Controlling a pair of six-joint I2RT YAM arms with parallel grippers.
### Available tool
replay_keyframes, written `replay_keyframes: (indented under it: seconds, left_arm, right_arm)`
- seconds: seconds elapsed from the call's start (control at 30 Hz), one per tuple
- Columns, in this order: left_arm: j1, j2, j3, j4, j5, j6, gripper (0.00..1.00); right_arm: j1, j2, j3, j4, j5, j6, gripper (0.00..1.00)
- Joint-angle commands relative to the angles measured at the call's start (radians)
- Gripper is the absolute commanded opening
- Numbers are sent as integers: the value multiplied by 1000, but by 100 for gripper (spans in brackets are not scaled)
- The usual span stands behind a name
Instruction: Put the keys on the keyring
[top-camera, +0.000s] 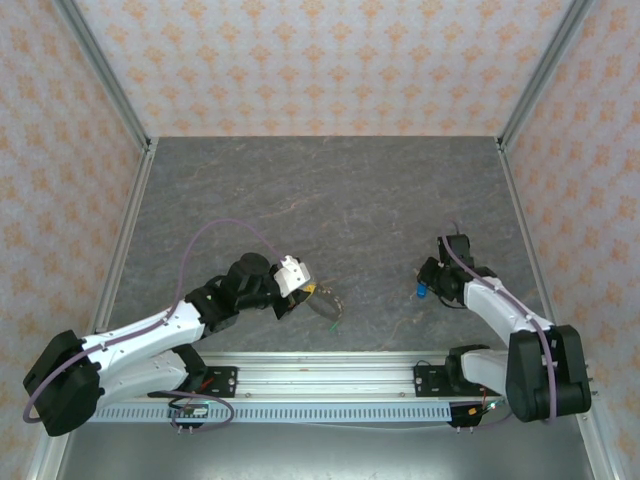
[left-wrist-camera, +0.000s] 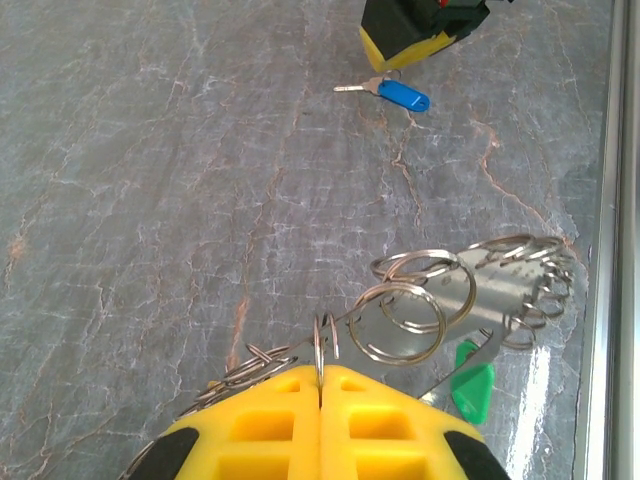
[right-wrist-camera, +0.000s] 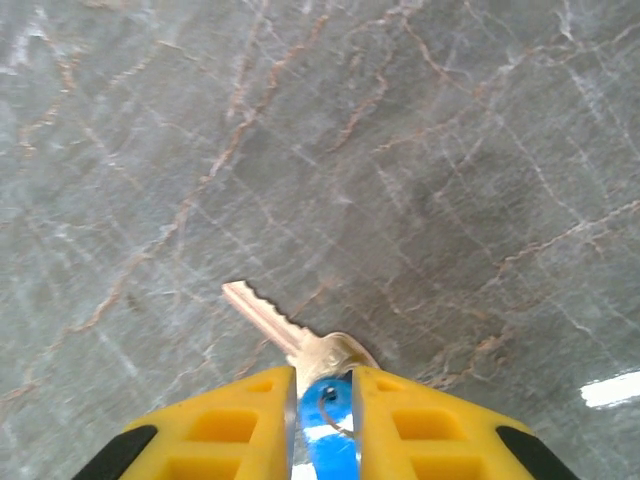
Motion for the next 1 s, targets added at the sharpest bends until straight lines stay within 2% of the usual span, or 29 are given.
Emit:
replay_keyframes:
  seconds: [0.0, 0.1, 0.23, 0.4, 0.7, 0.97]
  left_arm:
    - [-4, 4, 31, 7, -14, -11, 0]
    - [-4, 3, 33, 6, -13, -13, 0]
    - [-4, 0, 36, -4, -14, -13, 0]
    - [-4, -6, 34, -6, -17, -11, 0]
    - [-4, -9, 34, -16, -19, -8, 0]
    - [-4, -11, 30, -17, -17, -13, 0]
  right_arm:
    - [0, -20, -9, -28, -23, -18, 21]
    - [0, -15, -8, -35, -9, -24, 21]
    - [1, -9, 14, -55, 61, -18, 29]
    - [0, 20, 36, -34, 60, -22, 35]
    - [0, 152, 66, 7, 1, -40, 32]
    - [0, 138, 57, -16, -12, -43, 24]
